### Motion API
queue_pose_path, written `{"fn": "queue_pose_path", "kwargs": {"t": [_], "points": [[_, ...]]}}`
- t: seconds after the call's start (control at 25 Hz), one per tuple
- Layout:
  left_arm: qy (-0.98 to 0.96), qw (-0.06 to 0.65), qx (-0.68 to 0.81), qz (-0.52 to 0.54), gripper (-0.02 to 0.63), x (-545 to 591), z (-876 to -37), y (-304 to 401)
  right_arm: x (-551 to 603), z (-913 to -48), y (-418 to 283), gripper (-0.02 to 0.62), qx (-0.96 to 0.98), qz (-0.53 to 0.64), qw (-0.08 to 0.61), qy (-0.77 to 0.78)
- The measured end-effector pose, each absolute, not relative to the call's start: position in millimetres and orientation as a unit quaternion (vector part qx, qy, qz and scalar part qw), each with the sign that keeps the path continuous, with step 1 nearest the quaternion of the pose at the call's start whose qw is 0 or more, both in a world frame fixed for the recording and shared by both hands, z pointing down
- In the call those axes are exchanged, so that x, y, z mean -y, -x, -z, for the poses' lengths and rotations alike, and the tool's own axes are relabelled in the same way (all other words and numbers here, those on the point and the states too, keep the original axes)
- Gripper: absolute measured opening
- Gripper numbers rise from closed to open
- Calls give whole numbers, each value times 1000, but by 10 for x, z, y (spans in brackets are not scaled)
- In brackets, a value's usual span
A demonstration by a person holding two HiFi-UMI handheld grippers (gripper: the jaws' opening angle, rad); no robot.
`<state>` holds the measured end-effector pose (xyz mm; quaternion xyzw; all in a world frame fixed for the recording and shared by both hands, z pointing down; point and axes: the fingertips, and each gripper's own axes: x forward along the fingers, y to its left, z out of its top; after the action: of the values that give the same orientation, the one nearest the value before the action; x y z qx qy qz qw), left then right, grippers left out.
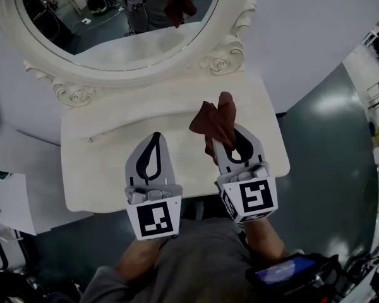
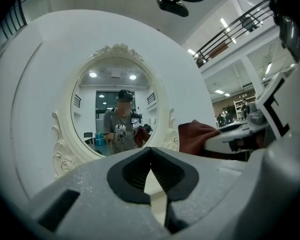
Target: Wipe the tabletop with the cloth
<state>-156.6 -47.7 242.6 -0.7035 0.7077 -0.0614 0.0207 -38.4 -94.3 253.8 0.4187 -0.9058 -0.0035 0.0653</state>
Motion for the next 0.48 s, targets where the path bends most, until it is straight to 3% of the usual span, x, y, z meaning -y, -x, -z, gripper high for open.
{"fn": "queue_pose_path", "kwargs": {"t": [0.48], "points": [[635, -33, -768, 75, 14, 1188, -2797, 2063, 1889, -2921, 1257, 83, 947, -29, 104, -301]]}}
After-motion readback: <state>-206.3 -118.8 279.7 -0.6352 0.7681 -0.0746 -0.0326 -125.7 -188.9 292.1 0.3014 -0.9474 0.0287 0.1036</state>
